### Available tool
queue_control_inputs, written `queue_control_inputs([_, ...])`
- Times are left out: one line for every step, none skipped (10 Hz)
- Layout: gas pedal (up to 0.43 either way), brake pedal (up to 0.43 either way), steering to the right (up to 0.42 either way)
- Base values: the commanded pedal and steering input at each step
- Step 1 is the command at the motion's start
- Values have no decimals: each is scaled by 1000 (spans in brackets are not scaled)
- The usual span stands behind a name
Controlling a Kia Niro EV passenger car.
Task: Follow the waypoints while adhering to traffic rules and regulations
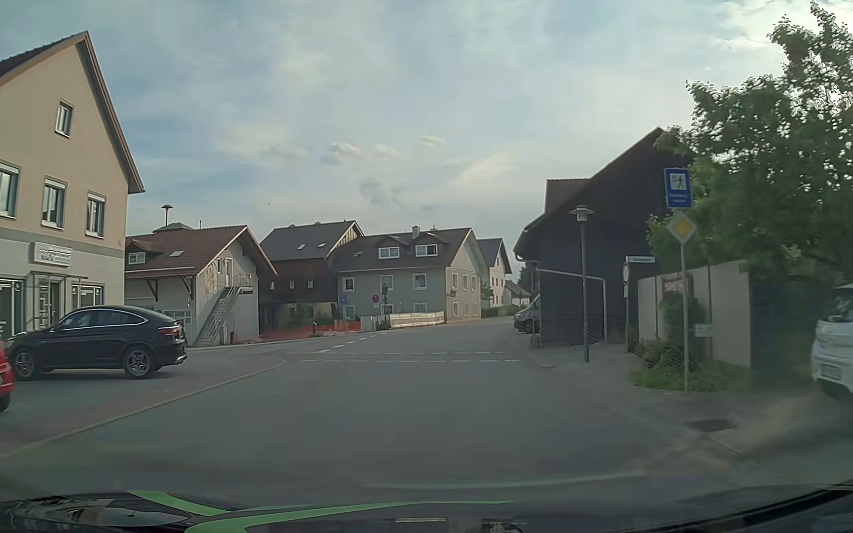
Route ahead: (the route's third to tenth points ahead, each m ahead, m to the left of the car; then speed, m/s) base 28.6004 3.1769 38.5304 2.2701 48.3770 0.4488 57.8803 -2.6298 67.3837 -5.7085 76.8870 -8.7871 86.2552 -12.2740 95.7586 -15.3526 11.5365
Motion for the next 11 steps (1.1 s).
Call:
queue_control_inputs([67,0,2])
queue_control_inputs([67,0,2])
queue_control_inputs([67,0,2])
queue_control_inputs([67,0,2])
queue_control_inputs([67,0,2])
queue_control_inputs([67,0,2])
queue_control_inputs([67,0,2])
queue_control_inputs([67,0,2])
queue_control_inputs([67,0,2])
queue_control_inputs([67,0,2])
queue_control_inputs([67,0,2])
